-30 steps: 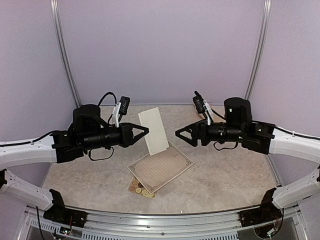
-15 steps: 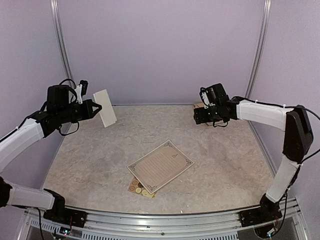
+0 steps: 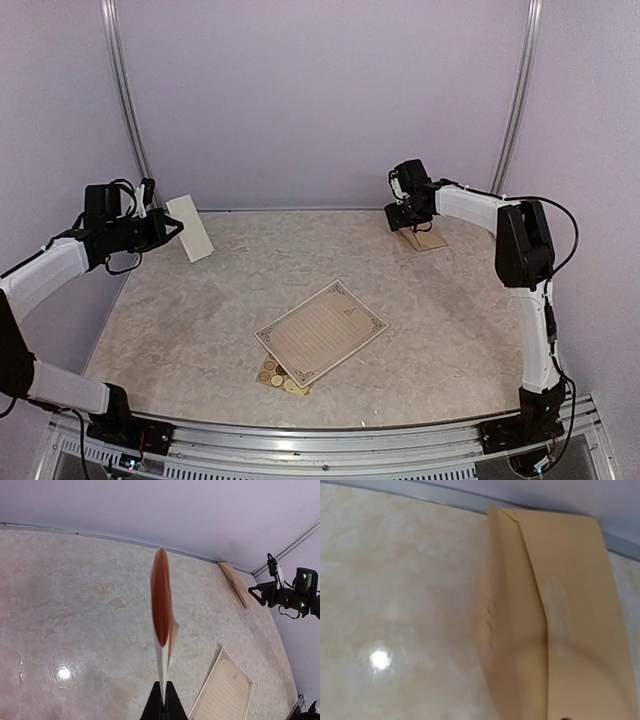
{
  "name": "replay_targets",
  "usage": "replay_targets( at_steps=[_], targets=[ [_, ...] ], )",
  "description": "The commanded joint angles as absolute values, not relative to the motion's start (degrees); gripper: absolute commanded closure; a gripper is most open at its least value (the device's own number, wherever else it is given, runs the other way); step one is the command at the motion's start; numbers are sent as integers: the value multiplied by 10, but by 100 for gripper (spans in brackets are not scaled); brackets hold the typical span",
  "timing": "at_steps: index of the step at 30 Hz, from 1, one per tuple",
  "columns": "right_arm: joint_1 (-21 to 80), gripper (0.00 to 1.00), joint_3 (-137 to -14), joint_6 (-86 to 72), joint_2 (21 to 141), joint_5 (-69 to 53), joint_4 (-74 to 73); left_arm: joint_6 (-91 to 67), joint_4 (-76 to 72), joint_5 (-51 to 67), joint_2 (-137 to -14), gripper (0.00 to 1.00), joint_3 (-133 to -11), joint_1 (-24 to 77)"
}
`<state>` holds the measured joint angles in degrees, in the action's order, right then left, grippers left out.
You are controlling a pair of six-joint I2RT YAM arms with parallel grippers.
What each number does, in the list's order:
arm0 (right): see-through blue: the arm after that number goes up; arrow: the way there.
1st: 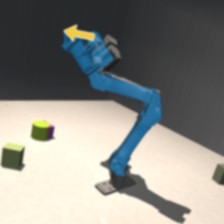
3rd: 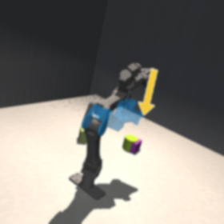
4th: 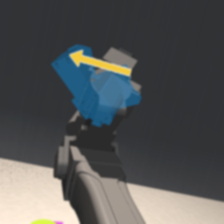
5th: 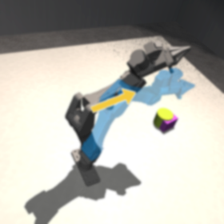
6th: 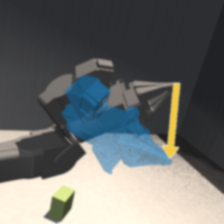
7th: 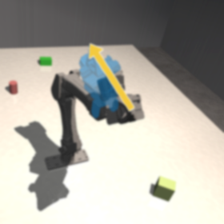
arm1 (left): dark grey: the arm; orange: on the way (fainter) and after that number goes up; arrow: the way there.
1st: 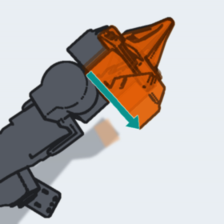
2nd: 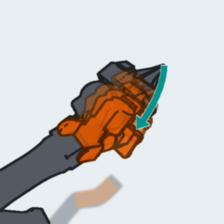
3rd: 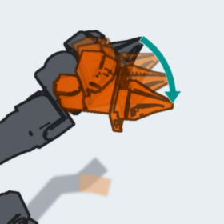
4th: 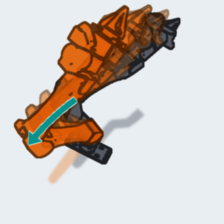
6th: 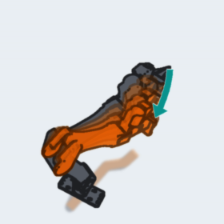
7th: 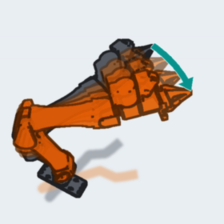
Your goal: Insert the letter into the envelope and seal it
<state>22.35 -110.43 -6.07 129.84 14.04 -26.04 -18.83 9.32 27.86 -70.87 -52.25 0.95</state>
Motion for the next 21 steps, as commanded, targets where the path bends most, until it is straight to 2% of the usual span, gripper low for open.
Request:
replay_targets(
  at_steps=[1, 7, 15, 19, 21],
  targets=[
    [215, 39, -1182, -20, 1362, 149, -310, -192, 67, 312, -715, 100, -520, 4],
    [210, 43, -1219, -6, 1414, 151, -298, -194, 67, 321, -723, 100, -521, -16],
    [202, 65, -1261, 28, 1468, 205, -285, -197, 63, 334, -728, 100, -520, -19],
    [198, 82, -1263, 38, 1472, 208, -274, -198, 62, 336, -728, 100, -518, -19],
    [198, 100, -1265, 40, 1472, 208, -278, -199, 62, 336, -727, 100, -519, -20]
  ],
)
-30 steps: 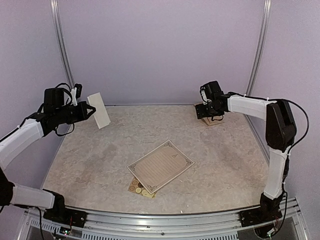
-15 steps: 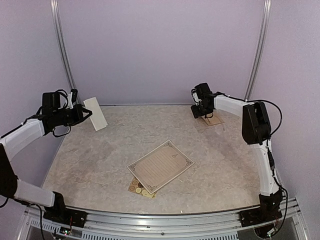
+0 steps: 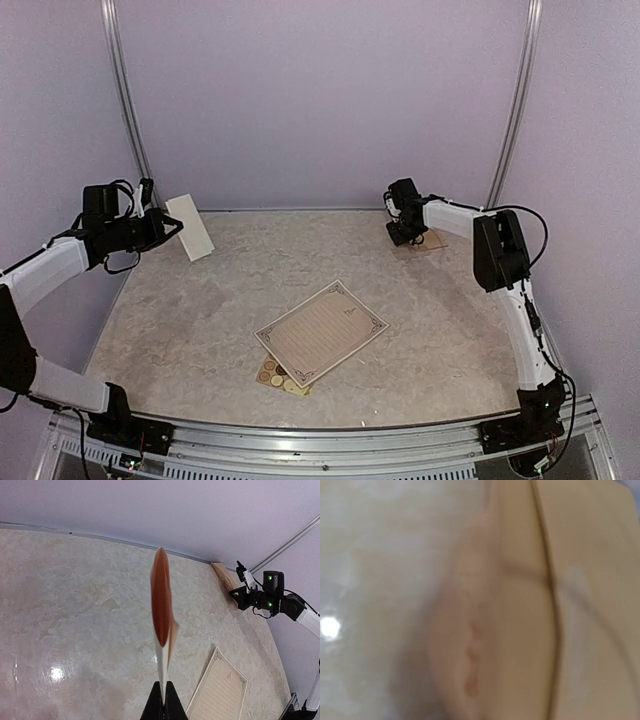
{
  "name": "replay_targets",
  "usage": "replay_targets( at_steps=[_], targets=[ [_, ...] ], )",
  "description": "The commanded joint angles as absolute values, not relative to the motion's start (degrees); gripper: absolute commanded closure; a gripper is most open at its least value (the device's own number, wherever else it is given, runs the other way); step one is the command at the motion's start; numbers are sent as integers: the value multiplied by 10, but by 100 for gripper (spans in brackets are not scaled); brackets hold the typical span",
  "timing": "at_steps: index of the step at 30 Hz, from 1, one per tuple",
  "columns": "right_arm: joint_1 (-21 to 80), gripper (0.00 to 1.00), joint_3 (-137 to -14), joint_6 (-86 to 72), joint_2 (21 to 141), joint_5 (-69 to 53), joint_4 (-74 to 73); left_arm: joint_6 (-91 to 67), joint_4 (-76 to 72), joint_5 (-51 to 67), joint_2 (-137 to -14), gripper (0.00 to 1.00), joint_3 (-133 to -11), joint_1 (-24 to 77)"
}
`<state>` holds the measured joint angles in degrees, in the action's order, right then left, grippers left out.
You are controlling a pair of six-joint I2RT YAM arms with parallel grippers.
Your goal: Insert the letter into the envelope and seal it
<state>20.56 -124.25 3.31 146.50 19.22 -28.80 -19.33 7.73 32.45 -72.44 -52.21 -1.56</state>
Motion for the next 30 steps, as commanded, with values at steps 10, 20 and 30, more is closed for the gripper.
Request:
replay_targets(
  at_steps=[10, 20, 30],
  targets=[
    [204, 100, -1195, -62, 1344, 227, -397, -200, 65, 332, -708, 100, -512, -20],
    [300, 100, -970, -264, 1147, 234, -546, -223, 47, 363, -684, 100, -494, -18],
    [490, 100, -808, -465, 1046, 149, -529, -204, 85, 292, -634, 100, -489, 79]
  ],
)
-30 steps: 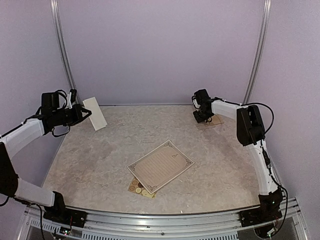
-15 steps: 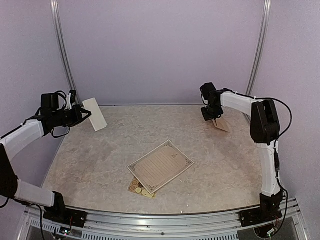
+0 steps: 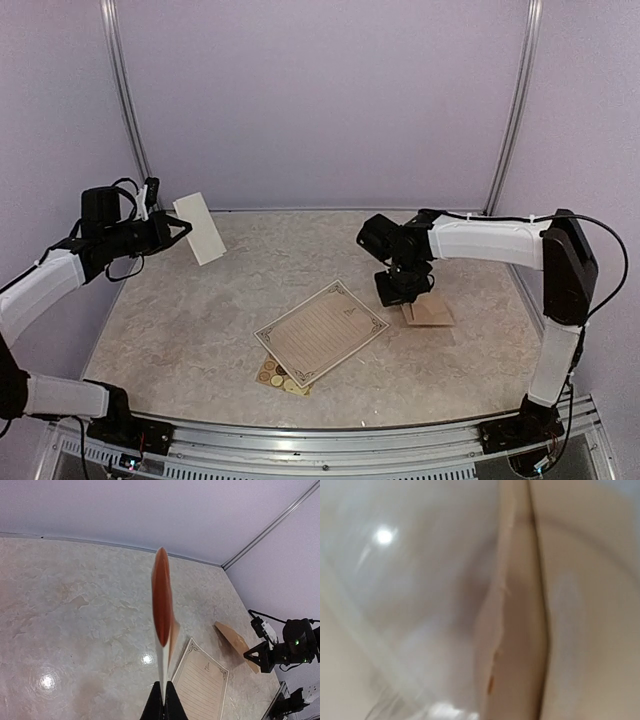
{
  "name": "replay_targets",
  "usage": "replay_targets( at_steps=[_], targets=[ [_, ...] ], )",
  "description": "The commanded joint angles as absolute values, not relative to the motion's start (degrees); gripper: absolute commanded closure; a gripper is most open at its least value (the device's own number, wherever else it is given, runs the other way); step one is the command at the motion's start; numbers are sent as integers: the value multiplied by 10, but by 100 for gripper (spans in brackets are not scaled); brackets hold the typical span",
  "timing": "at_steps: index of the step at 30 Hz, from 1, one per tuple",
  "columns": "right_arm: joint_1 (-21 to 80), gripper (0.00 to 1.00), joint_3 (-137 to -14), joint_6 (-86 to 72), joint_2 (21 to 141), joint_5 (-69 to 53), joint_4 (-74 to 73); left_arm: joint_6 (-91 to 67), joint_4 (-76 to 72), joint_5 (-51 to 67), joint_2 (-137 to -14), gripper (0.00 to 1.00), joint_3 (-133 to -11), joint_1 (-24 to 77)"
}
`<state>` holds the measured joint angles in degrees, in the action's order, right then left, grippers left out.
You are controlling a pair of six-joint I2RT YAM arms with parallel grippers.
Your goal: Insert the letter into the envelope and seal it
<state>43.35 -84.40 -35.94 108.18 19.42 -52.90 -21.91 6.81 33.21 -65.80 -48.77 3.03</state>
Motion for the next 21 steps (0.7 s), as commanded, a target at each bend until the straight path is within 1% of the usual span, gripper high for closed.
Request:
replay_targets(
  at_steps=[1, 2, 3, 4, 6, 7, 8, 9, 12, 14, 18, 21],
  targets=[
    [508, 100, -802, -477, 1042, 137, -518, -205, 88, 280, -630, 100, -487, 97],
    [523, 100, -797, -486, 1038, 124, -504, -211, 88, 271, -622, 100, -483, 113],
    [537, 98, -792, -492, 1034, 110, -488, -220, 86, 263, -617, 100, -475, 130],
    [548, 90, -789, -494, 1029, 99, -473, -233, 81, 254, -610, 100, -466, 149],
    [566, 70, -785, -492, 1017, 87, -448, -265, 64, 232, -591, 100, -441, 189],
    [573, 54, -784, -488, 1009, 92, -439, -283, 54, 221, -581, 100, -425, 210],
    [579, 45, -780, -488, 998, 107, -434, -300, 46, 208, -574, 100, -414, 234],
    [581, 41, -772, -489, 984, 121, -431, -317, 39, 195, -565, 100, -407, 258],
    [581, 30, -730, -484, 929, 153, -408, -358, 34, 153, -554, 100, -398, 330],
    [576, 25, -698, -476, 890, 161, -389, -380, 35, 122, -554, 100, -400, 386],
    [542, 22, -616, -459, 823, 148, -349, -420, 32, 92, -577, 100, -415, 457],
    [492, 23, -546, -438, 774, 84, -285, -441, 44, 83, -622, 100, -447, 495]
  ],
)
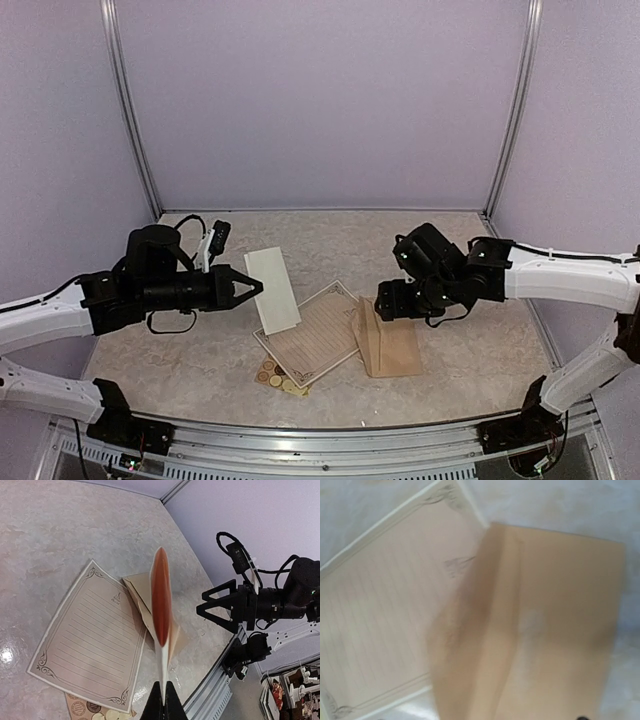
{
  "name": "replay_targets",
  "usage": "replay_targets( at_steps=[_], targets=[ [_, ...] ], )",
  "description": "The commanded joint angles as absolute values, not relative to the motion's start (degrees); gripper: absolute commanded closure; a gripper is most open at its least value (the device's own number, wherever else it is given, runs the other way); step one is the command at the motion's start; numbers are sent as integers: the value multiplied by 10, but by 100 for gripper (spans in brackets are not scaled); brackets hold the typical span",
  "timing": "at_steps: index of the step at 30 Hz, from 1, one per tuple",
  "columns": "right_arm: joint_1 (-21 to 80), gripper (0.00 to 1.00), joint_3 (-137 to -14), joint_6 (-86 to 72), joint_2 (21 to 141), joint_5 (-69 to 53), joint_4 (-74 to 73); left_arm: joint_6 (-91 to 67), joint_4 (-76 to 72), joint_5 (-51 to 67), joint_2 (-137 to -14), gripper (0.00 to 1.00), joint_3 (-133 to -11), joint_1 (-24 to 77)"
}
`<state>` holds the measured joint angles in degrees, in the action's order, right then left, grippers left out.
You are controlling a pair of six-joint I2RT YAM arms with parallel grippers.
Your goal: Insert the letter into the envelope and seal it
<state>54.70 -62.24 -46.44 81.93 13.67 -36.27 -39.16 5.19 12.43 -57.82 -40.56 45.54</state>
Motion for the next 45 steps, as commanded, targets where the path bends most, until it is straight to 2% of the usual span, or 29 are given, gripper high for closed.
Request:
replay_targets(
  at_steps=[1, 9, 11, 19, 33, 45],
  targets=[
    [466, 25, -523, -433, 757, 62, -266, -445, 45, 82, -643, 100, -461, 507],
    [354, 33, -401, -396, 687, -43, -158, -465, 4, 158, -832, 100, -563, 549],
    [328, 35, -384, -384, 701, -73, -124, -463, 4, 181, -896, 100, -612, 550],
    [317, 37, -386, -367, 773, -98, -88, -460, 18, 221, -1016, 100, -698, 544],
    [317, 39, -369, -383, 831, -127, -52, -468, 4, 248, -1113, 100, -700, 510],
    [317, 40, -349, -385, 851, -148, -29, -463, 4, 247, -1148, 100, -701, 502]
  ],
)
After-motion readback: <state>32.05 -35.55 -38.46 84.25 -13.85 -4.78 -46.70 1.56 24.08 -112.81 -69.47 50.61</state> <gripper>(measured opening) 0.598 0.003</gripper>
